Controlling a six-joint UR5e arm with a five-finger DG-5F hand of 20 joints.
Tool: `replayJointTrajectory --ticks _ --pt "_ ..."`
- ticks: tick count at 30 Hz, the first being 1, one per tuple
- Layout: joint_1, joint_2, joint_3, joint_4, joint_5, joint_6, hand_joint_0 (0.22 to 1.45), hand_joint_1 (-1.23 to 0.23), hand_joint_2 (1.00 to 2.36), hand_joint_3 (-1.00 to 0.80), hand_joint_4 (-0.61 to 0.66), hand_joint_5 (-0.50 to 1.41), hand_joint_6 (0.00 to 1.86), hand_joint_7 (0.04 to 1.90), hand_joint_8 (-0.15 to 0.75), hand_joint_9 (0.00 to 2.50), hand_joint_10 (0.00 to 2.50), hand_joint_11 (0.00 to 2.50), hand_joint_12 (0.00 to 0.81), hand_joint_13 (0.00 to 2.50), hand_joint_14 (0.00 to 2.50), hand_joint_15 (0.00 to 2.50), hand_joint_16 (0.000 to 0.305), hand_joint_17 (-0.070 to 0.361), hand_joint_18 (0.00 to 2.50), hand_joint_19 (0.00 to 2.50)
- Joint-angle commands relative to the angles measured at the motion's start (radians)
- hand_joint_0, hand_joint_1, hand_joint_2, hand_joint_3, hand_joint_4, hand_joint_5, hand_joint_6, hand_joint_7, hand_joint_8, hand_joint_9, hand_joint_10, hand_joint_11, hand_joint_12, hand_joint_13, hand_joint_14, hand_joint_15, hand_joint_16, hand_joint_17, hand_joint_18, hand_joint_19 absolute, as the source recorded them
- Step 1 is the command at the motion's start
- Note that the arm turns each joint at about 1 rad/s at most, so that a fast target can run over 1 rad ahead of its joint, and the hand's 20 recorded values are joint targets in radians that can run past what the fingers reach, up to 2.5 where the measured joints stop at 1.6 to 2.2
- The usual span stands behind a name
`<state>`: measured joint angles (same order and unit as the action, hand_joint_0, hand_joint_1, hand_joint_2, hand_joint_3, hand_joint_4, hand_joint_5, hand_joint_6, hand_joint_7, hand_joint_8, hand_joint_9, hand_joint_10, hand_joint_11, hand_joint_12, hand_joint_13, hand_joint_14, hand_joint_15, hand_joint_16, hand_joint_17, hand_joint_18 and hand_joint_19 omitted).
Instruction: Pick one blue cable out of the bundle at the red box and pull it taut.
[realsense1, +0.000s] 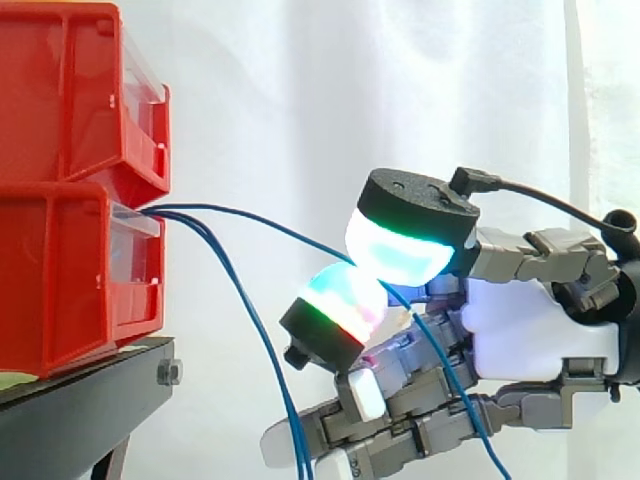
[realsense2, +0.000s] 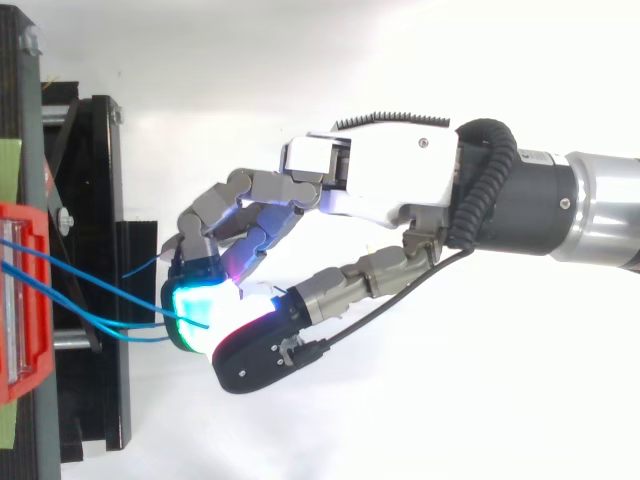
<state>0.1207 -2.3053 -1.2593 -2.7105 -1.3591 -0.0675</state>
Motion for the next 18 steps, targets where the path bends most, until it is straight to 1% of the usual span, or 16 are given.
replayJointTrajectory --ticks 1,8,18 --pt "-0.001 0.0 0.0 0.0 0.0 0.0 0.65 -0.84 1.02 -0.02 -0.15 -0.14 0.92 1.2 0.314 0.9 0.02 0.76 0.33 0.46 0.01 0.16 0.049 0.11 0.42 0.2" --pt "0.001 0.0 0.0 0.0 0.0 0.0 0.65 -0.84 1.02 -0.02 -0.16 -0.14 0.92 1.2 0.307 0.92 0.01 0.76 0.327 0.47 0.01 0.16 0.049 0.11 0.41 0.18" --pt "0.001 0.0 0.0 0.0 0.0 0.0 0.65 -0.84 1.02 -0.04 -0.15 -0.14 0.92 1.2 0.302 0.9 0.02 0.73 0.328 0.46 0.01 0.16 0.05 0.112 0.39 0.17"
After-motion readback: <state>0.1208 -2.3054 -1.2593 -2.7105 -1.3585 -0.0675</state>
